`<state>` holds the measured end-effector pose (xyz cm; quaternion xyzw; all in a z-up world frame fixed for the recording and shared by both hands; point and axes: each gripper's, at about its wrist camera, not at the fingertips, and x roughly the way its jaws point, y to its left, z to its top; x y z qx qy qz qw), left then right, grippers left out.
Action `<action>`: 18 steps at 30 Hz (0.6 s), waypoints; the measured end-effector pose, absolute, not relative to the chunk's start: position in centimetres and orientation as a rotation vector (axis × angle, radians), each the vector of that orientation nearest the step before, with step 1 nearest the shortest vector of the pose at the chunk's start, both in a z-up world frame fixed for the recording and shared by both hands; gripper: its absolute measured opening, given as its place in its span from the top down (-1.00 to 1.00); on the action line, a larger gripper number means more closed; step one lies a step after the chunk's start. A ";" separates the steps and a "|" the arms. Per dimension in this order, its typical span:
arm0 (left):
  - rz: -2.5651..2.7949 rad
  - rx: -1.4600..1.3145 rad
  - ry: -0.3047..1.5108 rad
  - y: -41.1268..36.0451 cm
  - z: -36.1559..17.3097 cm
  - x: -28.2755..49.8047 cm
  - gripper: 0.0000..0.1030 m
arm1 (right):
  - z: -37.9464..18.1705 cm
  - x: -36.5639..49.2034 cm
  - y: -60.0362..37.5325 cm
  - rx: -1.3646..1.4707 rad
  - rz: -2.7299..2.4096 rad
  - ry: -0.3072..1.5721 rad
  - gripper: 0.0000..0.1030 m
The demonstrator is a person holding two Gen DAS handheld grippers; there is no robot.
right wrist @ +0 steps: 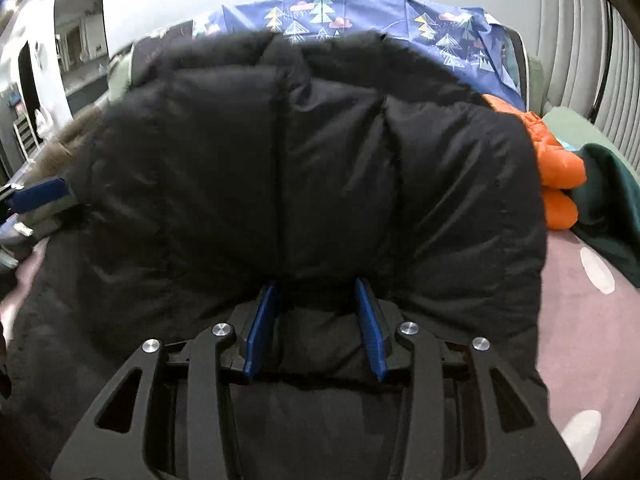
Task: Fold large clothes
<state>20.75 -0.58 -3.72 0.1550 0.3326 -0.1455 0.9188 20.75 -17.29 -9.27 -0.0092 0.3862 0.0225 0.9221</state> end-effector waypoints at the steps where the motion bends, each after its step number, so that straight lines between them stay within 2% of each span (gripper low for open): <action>1: -0.281 0.348 0.691 -0.9 -4.7 21.2 -0.25 | -9.2 20.5 -17.3 -0.025 0.053 0.798 0.17; 4: -0.253 0.309 0.699 0.5 -4.7 22.0 -0.25 | -7.5 18.6 -18.4 -0.003 0.083 0.762 0.14; 7: -0.226 0.273 0.648 2.6 -2.3 21.0 -0.24 | -6.5 16.5 -20.3 -0.016 0.071 0.734 -0.08; 9: -0.221 0.242 0.626 4.5 -0.6 19.6 -0.28 | -6.6 15.4 -21.8 0.002 0.053 0.766 -0.08; 12: -0.242 0.151 0.641 8.3 0.6 16.8 -0.50 | -6.7 11.8 -24.9 0.096 0.055 0.775 -0.08; 18: -0.261 0.066 0.829 14.7 -2.9 11.1 -0.52 | -8.0 4.0 -30.2 0.234 -0.005 0.798 -0.08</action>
